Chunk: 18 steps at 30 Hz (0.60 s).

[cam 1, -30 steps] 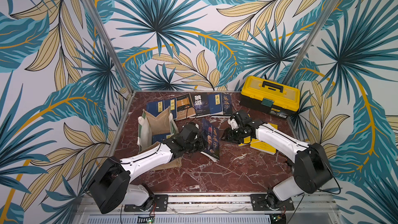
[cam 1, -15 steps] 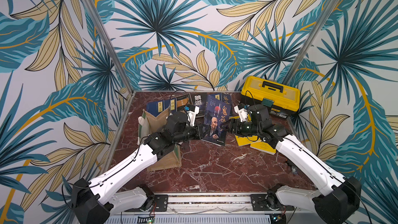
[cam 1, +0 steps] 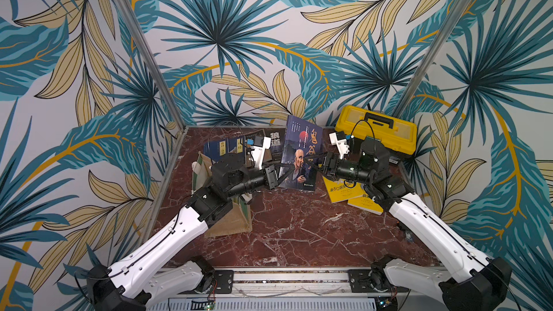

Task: Put the books into the canvas bag
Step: Pick up the book from the center of the board.

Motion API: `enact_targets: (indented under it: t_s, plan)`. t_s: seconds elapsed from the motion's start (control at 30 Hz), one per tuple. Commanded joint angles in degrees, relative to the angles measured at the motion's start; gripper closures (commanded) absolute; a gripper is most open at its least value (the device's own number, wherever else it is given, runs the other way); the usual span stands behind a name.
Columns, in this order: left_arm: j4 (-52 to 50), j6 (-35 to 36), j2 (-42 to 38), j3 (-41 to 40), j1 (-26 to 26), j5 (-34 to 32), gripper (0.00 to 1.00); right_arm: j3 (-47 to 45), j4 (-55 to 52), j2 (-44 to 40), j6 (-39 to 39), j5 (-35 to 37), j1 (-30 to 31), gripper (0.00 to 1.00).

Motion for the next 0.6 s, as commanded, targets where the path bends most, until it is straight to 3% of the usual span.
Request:
enact_targets:
  t_s: [0.0,0.17,0.47,0.57]
  plan:
    - [11.0,-1.7,-2.8,-1.6,1.1,2.7,1.00,-0.9,4.5,0.3,3.3,-2.3,0.1,0.26]
    - [17.7,-6.4,-3.1,-3.7,4.4,7.0,1.00,-2.1,5.8,0.2,4.2,-2.5,-0.2,0.23]
    - [18.0,-8.3,-5.2,-6.9,5.3,9.0,1.00,-2.2,15.4,3.5,10.3,-8.3,-0.4,0.21]
    - [18.8,-9.5,-6.2,-9.5,5.9,7.9,1.00,-2.5,22.2,4.8,13.8,-10.8,-0.3,0.31]
